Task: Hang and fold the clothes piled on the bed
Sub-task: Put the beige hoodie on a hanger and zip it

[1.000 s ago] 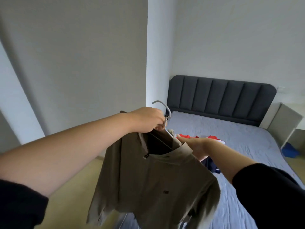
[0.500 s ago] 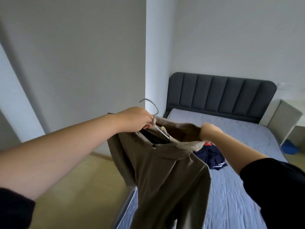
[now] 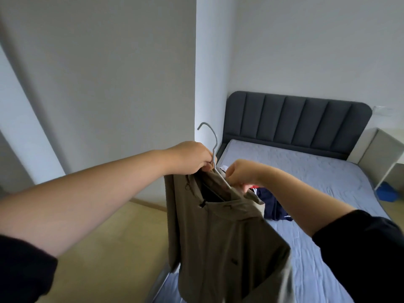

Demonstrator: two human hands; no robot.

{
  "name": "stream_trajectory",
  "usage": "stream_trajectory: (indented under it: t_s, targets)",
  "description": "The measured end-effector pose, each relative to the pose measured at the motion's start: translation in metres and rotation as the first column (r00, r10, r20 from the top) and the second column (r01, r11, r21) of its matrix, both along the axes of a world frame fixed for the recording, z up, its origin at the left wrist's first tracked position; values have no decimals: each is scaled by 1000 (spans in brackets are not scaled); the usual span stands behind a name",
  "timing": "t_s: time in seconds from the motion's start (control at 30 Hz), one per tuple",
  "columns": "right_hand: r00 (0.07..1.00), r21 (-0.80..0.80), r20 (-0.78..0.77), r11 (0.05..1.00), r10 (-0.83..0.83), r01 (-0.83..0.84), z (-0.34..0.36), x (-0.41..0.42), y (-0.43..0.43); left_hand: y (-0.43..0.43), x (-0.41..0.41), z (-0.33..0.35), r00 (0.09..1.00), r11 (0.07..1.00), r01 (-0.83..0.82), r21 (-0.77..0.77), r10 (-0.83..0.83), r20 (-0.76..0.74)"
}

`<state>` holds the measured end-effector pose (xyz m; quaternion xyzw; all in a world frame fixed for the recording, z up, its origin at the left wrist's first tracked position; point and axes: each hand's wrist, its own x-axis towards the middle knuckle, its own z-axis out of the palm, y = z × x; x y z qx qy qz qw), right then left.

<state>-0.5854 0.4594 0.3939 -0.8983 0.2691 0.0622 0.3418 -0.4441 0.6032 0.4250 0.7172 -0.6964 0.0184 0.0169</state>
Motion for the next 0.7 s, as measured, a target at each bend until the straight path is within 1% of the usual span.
stream_trajectory:
  t_s: [0.03,0.07,0.1,0.13,0.17,0.2,0.23,0.27,0.3,0.33,0.37,0.4,0.43,0.47,0.5,0.53,0.57,0.6,0.67,0.7]
  targets:
    - [997,-241,73,969,-39,56,-1,1,-4,1,-1,-1,999,1000,28,4,-28,27]
    - [989,-401,135,909,-67,116,-2,0,-5,2,-3,-3,998,999,49,-1,-49,49]
    - [988,-510,137,850,-66,128,-4,1,-3,2,-4,-5,997,999,51,-17,-50,52]
    - [998,-586,55,809,-21,50,-7,3,1,1,-6,-6,999,999,36,-37,-35,28]
    - [995,-607,-91,789,52,-97,-13,5,4,-1,-7,-6,1000,999,8,-44,-9,-15]
    - [965,-573,-230,783,128,-241,-19,7,4,-2,-9,-6,998,999,-21,-43,19,-53]
    - [936,-511,-304,800,176,-316,-21,6,3,-4,-10,-5,996,998,-46,-41,43,-76]
    - [938,-432,-297,851,178,-298,-17,3,1,-5,-10,-6,994,997,-68,-41,64,-89]
    - [971,-338,-182,918,152,-207,-10,0,-1,-5,-9,-6,991,995,-90,-47,84,-104]
    - [995,-232,-1,968,99,-96,-3,-4,-4,-6,-8,-5,988,992,-113,-59,106,-110]
    - [983,-102,180,995,28,-10,3,-8,-5,-7,-5,-5,985,988,-134,-77,124,-118]
    - [950,51,311,998,-35,21,8,-12,-5,-7,-1,-3,981,983,-155,-99,142,-129]
    - [924,174,378,985,-66,-1,11,-15,-2,-8,1,-2,977,977,-173,-124,155,-144]
    - [914,203,403,978,-51,-35,13,-16,4,-9,3,0,971,970,-192,-151,166,-169]
    - [912,140,410,989,-12,-50,13,-17,10,-10,5,0,962,961,-210,-182,170,-213]
    - [904,42,428,998,14,-36,12,-15,15,-11,5,2,951,951,-222,-216,162,-264]
    - [883,-33,470,999,4,13,11,-12,16,-11,5,4,942,942,-220,-254,138,-305]
    - [853,-71,522,995,-24,72,11,-9,16,-10,4,7,935,931,-215,-295,109,-338]
    - [795,-105,603,982,-62,156,12,-7,12,-5,13,13,925,907,-218,-361,74,-373]
    - [784,-110,617,979,-67,170,13,-9,9,1,22,16,923,910,-228,-346,89,-374]
